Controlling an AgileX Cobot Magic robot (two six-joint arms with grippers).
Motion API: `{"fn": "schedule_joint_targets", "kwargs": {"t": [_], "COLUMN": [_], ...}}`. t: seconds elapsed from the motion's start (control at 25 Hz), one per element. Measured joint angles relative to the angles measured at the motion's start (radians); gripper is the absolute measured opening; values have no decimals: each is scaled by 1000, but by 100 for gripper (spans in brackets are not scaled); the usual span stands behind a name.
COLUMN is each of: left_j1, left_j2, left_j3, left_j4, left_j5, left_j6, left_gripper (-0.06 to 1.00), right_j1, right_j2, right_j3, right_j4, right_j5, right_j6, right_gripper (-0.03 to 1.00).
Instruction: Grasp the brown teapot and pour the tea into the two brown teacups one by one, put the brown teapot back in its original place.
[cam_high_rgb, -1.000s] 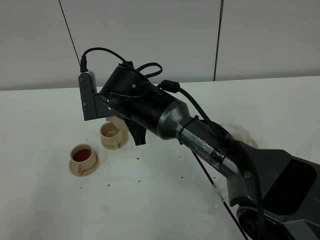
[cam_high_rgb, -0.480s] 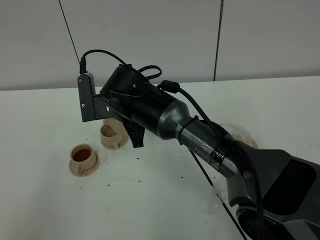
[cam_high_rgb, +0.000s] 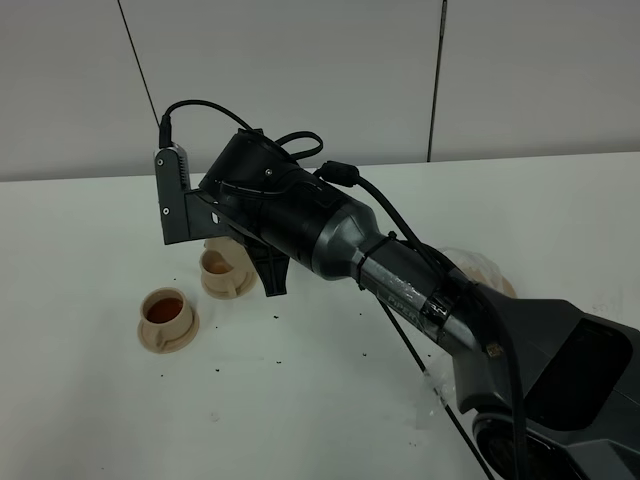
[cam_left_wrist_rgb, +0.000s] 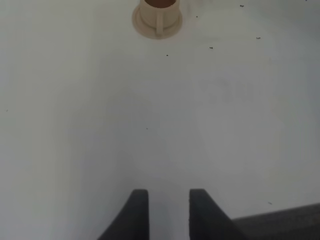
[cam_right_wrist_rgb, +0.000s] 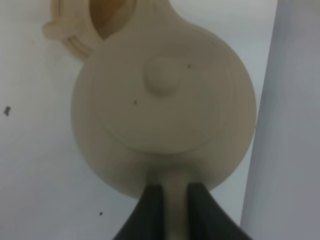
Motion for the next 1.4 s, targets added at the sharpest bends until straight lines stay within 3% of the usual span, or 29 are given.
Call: {"fn": "schedule_joint_targets", "kwargs": {"t": [1.4], "left_j1": [0], "left_j2": [0], "left_j3": [0], "left_j4": [0], "left_j5": [0], "left_j6": [0], "left_gripper": [27], "right_j1": [1], "right_j2": [0], "right_j3": [0], "right_j4": [-39], "right_j5": [2], "right_j6": [0], "right_gripper": [10]}}
